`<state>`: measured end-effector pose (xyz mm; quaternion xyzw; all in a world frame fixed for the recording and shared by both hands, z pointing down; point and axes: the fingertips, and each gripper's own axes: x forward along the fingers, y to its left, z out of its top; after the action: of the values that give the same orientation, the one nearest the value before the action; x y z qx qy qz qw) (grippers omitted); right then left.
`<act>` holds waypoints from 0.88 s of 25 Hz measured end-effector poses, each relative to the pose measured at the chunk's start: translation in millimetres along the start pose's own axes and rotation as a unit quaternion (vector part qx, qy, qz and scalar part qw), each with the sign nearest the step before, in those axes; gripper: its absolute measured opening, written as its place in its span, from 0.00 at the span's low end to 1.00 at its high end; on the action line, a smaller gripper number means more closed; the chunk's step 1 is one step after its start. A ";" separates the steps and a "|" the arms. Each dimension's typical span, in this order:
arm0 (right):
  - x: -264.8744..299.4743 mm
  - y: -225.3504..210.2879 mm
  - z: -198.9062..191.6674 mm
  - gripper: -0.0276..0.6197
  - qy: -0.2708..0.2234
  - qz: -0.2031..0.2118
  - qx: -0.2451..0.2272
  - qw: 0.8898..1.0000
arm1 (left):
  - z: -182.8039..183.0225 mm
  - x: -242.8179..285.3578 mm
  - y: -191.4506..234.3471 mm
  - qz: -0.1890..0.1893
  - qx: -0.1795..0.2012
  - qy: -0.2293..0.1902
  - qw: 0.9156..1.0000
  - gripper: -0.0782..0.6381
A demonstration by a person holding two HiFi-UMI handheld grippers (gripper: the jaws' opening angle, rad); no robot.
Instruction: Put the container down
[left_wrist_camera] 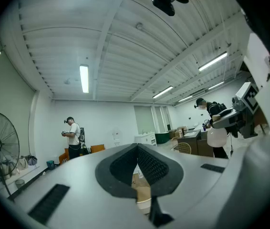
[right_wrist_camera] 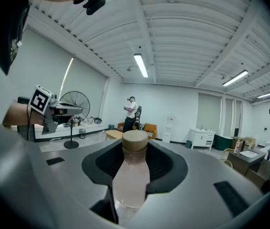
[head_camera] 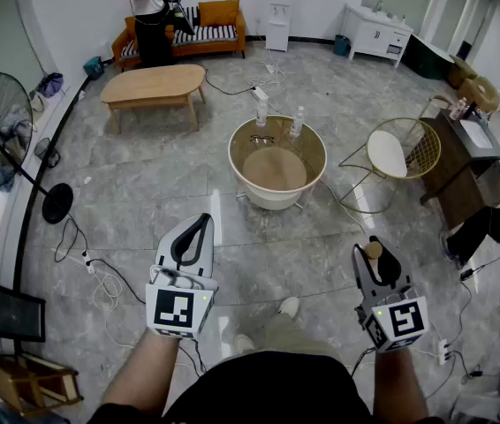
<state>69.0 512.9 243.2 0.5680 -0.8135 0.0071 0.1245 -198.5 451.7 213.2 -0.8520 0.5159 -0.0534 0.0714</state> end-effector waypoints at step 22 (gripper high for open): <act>77.8 -46.3 2.3 0.27 0.000 0.032 0.000 0.999 | -20.4 79.0 13.0 0.004 0.001 0.023 1.000 0.13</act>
<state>86.3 424.4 251.3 0.5415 -0.8314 0.0116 0.1241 -176.7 374.3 232.3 -0.8486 0.5204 -0.0733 0.0606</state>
